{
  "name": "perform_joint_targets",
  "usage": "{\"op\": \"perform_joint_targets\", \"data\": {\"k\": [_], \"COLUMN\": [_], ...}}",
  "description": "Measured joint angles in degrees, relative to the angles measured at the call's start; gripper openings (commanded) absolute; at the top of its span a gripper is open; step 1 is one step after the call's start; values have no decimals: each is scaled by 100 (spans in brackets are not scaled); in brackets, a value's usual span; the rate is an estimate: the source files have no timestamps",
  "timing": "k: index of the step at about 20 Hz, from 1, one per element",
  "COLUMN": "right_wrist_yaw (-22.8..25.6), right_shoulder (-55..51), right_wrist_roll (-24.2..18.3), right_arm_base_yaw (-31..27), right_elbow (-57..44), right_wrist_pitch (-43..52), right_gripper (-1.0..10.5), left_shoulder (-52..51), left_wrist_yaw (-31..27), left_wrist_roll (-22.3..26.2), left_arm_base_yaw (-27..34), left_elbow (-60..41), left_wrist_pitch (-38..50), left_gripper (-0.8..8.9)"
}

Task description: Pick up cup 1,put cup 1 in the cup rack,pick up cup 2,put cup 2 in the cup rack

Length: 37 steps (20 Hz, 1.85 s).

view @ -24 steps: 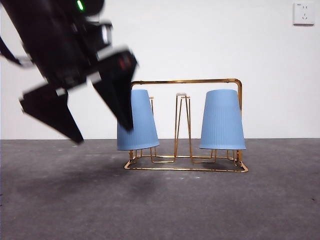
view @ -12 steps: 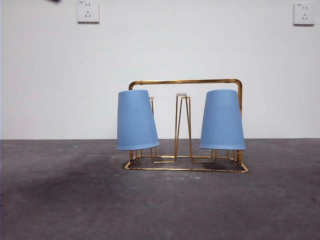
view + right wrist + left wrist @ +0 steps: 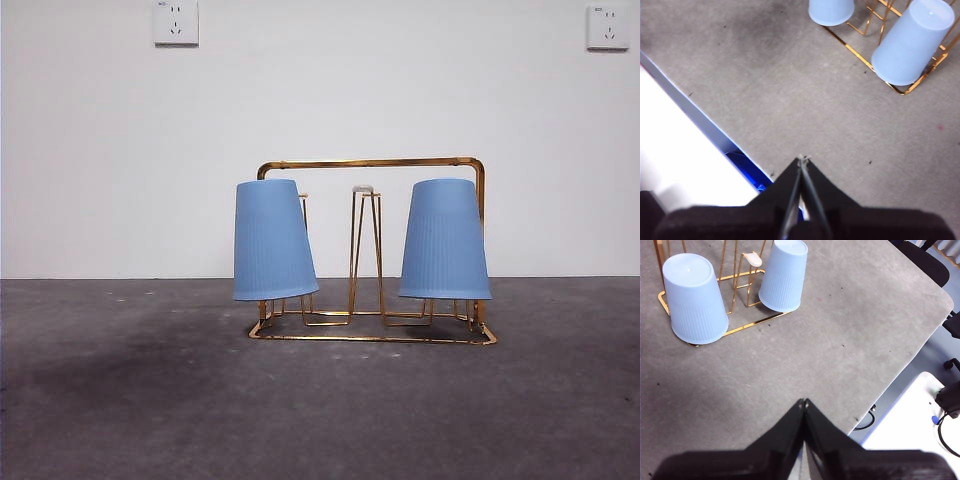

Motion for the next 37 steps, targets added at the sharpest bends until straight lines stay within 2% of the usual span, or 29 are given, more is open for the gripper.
{"op": "perform_joint_targets", "data": {"k": [6,10,13,16,18,20,22,25,28,30,37], "right_wrist_yaw": [125,125,127,127,127,127,127,127,140,142,144], "right_shoulder": [0,0,0,0,0,2,0,0,0,0,0], "right_wrist_roll": [4,4,4,4,4,4,4,4,4,4,4], "right_arm_base_yaw": [0,0,0,0,0,0,0,0,0,0,0], "right_elbow": [0,0,0,0,0,0,0,0,0,0,0], "right_wrist_pitch": [0,0,0,0,0,0,0,-2,-33,-35,-37], "right_gripper": [2,2,2,2,2,2,2,2,2,2,2], "left_shoulder": [0,11,17,-83,-398,-824,-1316,-2002,-2684,-3121,-4151], "left_wrist_yaw": [0,-57,-623,-1012,-905,-420,-114,-291,-308,-310,-310], "left_wrist_roll": [-2,96,529,1292,2013,2503,2756,3047,3117,3091,2413], "left_arm_base_yaw": [0,0,2,173,664,1368,2133,3104,3606,3663,3663], "left_elbow": [0,0,0,0,-2,-76,-372,-1032,-2151,-2907,-4994], "left_wrist_pitch": [-254,-37,435,1204,1853,2334,2490,2623,2929,3274,3777], "left_gripper": [-4,-3,-3,-3,-3,-3,-3,-3,-3,-3,-3]}}
